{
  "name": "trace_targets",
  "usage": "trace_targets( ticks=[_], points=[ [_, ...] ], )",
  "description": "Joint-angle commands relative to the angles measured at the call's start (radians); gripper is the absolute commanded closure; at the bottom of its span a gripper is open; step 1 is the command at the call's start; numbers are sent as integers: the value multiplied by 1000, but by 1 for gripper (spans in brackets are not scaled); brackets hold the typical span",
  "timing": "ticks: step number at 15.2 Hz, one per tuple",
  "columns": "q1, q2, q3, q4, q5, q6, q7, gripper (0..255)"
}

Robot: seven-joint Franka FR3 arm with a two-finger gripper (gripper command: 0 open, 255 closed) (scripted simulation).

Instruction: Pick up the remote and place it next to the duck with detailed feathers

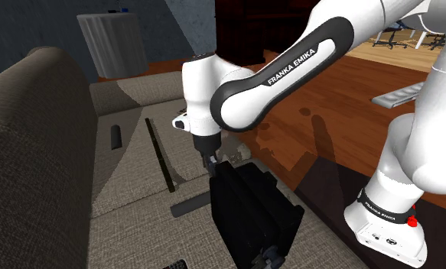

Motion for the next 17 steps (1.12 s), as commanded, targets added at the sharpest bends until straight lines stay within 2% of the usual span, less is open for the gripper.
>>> trace_targets(
  ticks=[1,9,17],
  points=[
    [24,56,21,21,-21,26,-10,0],
    [37,120,16,-14,-47,123,7,0],
    [38,120,15,-14,-47,123,7,0]
  ],
)
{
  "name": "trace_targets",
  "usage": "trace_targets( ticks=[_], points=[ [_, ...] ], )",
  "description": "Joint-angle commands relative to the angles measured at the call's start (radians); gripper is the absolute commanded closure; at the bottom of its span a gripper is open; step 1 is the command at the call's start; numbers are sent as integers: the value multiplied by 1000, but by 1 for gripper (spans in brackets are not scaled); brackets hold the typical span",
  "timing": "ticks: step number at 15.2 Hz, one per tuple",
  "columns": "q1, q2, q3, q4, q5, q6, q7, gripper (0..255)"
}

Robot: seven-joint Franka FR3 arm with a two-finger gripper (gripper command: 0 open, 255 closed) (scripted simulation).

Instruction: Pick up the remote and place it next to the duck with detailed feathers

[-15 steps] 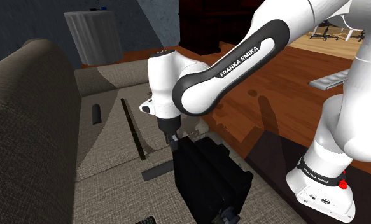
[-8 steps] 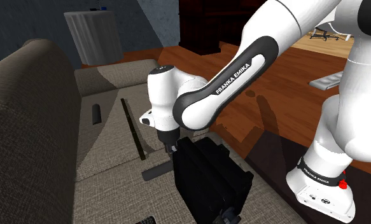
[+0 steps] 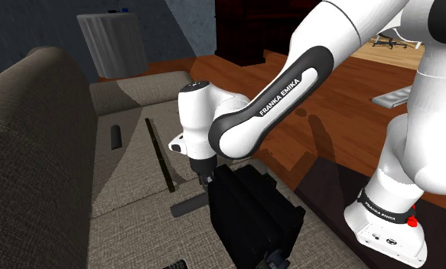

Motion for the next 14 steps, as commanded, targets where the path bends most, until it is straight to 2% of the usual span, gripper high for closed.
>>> trace_targets(
  ticks=[1,10,14],
  points=[
    [2,0,3,-5,1,-3,-1,255],
    [3,4,3,-3,0,-1,1,255],
    [-1,-32,7,12,14,-51,-7,255]
  ],
)
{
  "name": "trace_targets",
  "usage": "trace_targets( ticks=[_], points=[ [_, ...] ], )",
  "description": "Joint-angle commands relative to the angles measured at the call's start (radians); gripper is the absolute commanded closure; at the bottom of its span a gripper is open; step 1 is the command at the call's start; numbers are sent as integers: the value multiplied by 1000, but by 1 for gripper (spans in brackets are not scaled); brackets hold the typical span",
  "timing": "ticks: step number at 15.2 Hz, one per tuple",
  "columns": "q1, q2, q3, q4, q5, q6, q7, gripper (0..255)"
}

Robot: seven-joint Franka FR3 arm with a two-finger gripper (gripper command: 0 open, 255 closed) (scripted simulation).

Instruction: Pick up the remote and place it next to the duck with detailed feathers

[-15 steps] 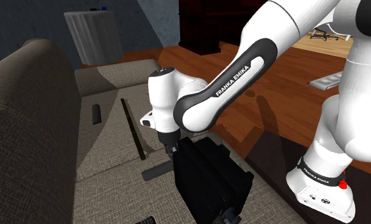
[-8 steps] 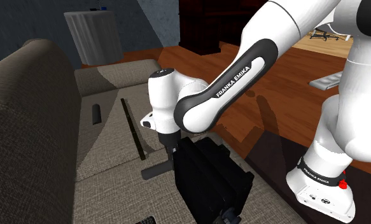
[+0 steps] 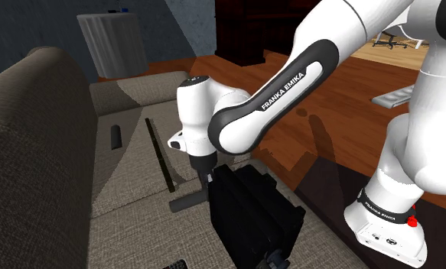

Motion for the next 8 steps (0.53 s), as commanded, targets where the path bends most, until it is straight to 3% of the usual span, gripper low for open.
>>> trace_targets(
  ticks=[1,8],
  points=[
    [-1,-17,2,7,7,-23,-3,255],
    [-6,-71,5,44,27,-112,-13,255]
  ],
)
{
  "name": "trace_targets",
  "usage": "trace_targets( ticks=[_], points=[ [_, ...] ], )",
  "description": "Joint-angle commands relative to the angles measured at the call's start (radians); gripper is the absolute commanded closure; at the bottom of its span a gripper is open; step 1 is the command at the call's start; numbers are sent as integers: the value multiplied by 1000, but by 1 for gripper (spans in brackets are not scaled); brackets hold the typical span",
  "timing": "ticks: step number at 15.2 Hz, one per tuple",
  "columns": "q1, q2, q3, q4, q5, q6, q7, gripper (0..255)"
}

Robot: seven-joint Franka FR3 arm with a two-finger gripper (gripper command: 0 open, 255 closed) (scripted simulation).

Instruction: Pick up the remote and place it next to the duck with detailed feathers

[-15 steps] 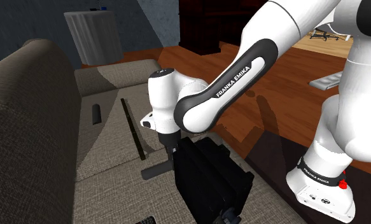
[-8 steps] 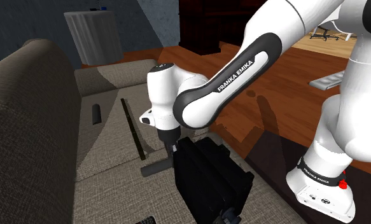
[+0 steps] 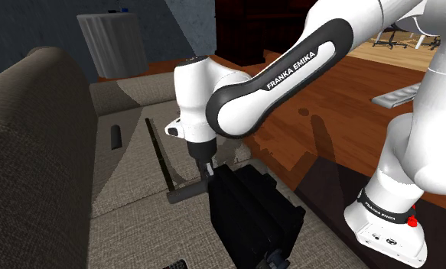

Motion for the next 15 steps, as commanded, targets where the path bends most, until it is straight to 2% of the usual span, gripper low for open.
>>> trace_targets(
  ticks=[1,15],
  points=[
    [0,-15,2,13,6,-28,0,255],
    [-6,-91,0,122,29,-208,-8,255]
  ],
)
